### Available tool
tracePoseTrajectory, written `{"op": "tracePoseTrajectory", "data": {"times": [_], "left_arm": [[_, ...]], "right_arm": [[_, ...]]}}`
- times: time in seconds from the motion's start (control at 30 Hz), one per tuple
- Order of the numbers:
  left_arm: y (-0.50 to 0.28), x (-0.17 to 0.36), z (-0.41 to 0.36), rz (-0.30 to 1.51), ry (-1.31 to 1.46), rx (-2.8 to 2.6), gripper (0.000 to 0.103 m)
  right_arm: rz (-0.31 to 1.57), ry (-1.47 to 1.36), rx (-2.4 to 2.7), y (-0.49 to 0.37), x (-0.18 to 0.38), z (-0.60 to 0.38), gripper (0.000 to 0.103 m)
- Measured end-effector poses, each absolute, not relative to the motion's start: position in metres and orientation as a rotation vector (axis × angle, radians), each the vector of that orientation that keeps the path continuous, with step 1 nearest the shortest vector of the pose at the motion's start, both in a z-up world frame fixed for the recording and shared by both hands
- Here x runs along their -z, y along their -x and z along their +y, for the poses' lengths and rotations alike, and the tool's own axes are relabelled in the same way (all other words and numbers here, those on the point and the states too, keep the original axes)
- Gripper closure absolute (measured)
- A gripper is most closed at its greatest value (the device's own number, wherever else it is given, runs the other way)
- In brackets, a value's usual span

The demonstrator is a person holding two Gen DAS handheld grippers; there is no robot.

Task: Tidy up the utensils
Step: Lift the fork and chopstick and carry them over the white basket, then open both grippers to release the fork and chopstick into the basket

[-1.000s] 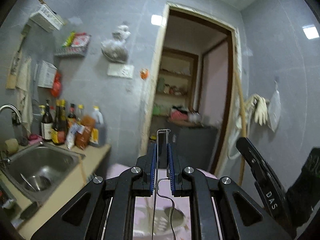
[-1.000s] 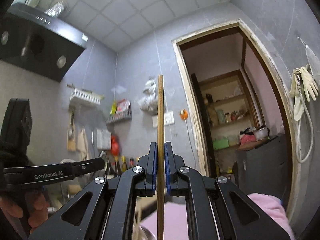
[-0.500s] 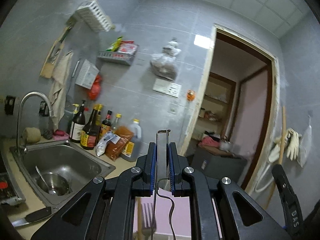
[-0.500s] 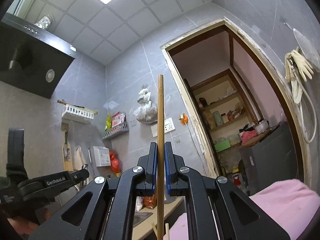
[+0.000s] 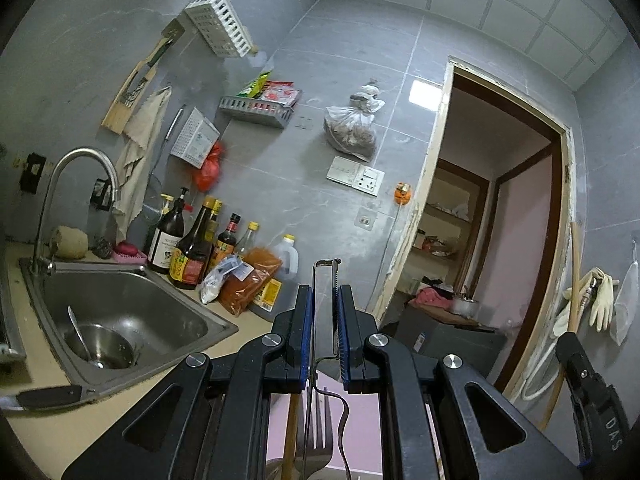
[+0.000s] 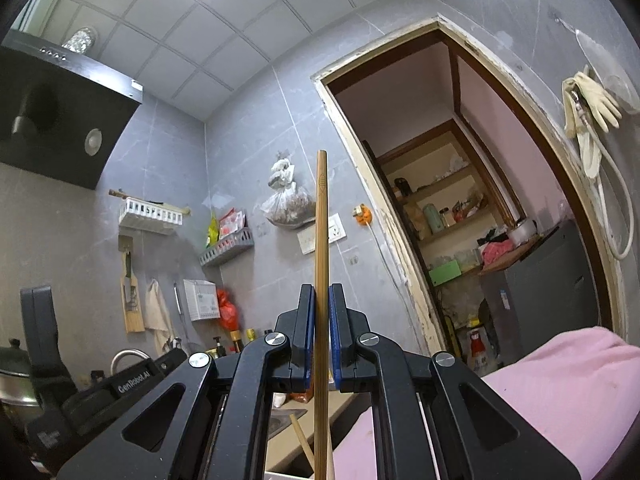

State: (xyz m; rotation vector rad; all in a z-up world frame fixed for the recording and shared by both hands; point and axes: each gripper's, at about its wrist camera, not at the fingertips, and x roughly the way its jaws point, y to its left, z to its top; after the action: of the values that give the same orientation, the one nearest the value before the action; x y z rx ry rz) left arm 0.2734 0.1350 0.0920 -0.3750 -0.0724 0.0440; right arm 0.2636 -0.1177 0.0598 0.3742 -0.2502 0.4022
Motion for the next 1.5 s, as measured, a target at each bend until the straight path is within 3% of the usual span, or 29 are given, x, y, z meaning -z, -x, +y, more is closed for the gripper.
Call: {"op": "tracePoseTrajectory", "data": {"times": [0.63, 1.5], "left_arm": [[-0.280, -0.072, 0.122, -0.059, 0.382, -0.045, 0.094], [-0.263, -0.052, 0.094, 0.133, 0.238, 0.066, 0.092]], "right_arm": [[-0.190, -0.316, -0.381, -0.272, -0.040, -0.106, 0.098], [-0.005, -0.195, -0.433, -0.258, -0.026, -0.107, 0.097]]}}
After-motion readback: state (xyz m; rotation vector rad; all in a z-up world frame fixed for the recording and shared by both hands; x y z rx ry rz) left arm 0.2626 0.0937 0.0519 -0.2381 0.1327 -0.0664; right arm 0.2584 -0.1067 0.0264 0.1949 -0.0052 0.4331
